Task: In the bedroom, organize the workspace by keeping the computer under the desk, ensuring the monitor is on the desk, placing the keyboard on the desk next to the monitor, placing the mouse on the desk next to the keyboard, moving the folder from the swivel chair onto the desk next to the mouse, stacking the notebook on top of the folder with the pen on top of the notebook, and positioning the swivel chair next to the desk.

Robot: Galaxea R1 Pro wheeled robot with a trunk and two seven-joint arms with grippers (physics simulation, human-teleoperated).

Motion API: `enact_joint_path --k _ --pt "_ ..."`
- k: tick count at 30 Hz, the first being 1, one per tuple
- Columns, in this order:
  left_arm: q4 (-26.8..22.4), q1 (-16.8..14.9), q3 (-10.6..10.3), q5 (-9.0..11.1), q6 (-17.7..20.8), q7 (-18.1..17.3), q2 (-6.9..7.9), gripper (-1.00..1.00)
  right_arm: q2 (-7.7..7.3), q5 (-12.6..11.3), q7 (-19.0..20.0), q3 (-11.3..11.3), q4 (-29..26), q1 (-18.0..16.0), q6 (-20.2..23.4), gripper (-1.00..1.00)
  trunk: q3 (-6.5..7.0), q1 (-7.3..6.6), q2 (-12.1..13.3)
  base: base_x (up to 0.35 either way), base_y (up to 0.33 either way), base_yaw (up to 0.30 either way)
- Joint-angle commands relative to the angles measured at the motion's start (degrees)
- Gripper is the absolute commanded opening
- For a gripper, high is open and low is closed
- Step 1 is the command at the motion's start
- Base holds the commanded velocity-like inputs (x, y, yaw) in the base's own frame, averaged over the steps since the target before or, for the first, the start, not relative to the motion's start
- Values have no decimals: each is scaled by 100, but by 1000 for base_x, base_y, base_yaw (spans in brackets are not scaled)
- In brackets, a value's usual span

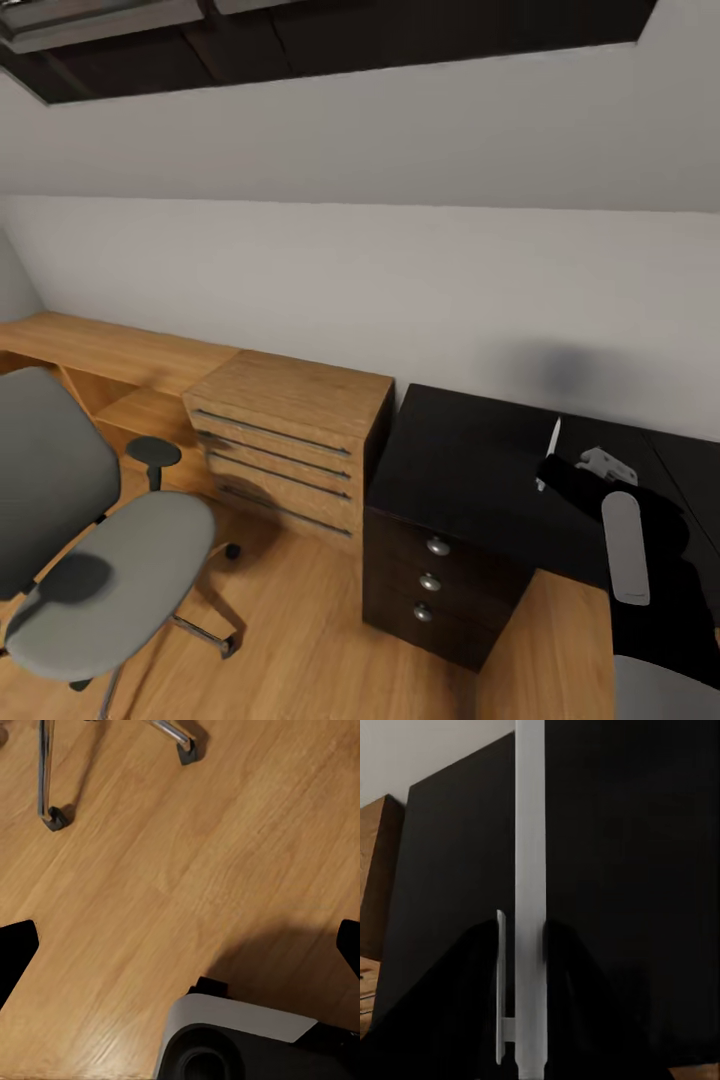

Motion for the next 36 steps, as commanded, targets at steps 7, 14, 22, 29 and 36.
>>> enact_joint_path --k 7,14,22,29,36 --pt "-10 -1 -48 60 -28 39 7 100 49 -63 -64 -6 -9 -4 16 -100 -5 -3 -4 -309 144 -38" --pt "-5 -1 -48 60 -15 34 6 100 19 -40 -73 -270 21 -4 22 -100 -5 -3 -4 -250 182 -243" --pt "70 -1 -52 54 -22 33 -81 100 -256 21 -63 -1004 484 -4 22 -100 -5 -3 -4 -46 37 -293" --pt "87 -1 -55 44 -37 33 -114 100 -779 166 -53 -1100 1234 -8 -78 -100 -5 -3 -4 -3 2 -297" --pt "89 -1 -57 42 -48 33 -94 100 -1288 188 -47 -1101 1501 -11 -390 -100 -5 -3 -4 0 0 -299"
